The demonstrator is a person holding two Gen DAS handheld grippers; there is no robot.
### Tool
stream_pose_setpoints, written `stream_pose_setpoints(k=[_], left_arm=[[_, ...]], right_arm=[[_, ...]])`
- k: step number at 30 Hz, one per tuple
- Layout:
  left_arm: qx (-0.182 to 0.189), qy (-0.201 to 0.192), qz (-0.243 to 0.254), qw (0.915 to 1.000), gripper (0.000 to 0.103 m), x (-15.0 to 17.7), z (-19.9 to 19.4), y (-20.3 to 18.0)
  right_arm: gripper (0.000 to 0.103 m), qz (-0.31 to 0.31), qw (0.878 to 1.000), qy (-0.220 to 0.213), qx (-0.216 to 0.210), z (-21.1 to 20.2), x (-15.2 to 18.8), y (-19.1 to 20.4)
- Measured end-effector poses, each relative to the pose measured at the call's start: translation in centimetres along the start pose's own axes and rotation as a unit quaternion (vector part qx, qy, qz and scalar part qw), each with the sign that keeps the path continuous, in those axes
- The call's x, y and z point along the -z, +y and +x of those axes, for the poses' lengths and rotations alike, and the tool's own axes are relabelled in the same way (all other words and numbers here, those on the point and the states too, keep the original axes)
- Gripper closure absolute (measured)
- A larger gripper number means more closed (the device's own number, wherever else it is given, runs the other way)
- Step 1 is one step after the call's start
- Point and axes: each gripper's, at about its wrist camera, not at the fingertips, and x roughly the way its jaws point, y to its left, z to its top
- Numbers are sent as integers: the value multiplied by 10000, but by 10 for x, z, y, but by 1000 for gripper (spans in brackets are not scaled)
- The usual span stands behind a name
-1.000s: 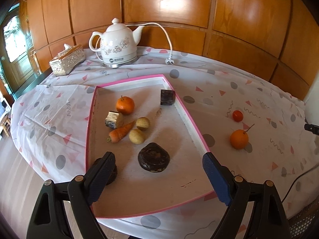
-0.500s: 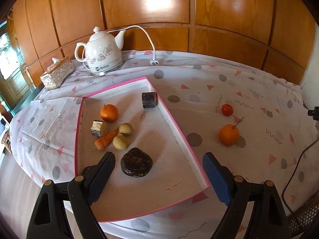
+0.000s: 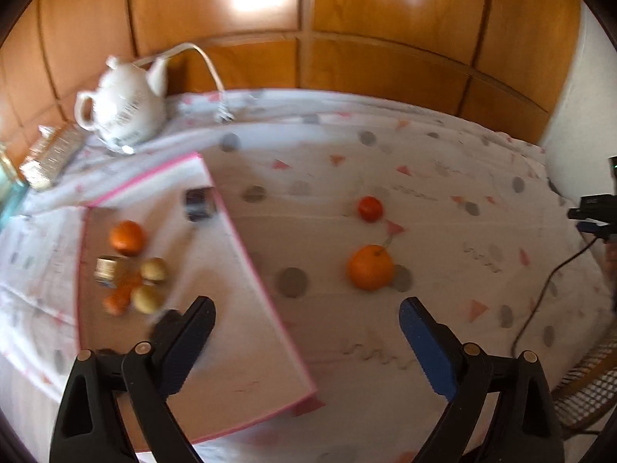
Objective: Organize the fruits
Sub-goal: 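Move the left tool to the orange mandarin on the cloth and close on it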
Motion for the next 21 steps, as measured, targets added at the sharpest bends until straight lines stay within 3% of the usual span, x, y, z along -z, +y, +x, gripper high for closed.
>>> stream_pose_setpoints(k=[6, 13, 21], left_arm=[[243, 328, 170, 9990, 14, -10, 23, -22], [355, 620, 587, 9957, 40, -18, 51, -46], [193, 695, 631, 9954, 40, -25, 75, -51]], right_arm=[[65, -78, 9999, -15, -73, -2, 1, 3], [65, -171, 9997, -13, -199, -3, 1, 7], [65, 112, 9996, -177, -165, -9, -3, -5]])
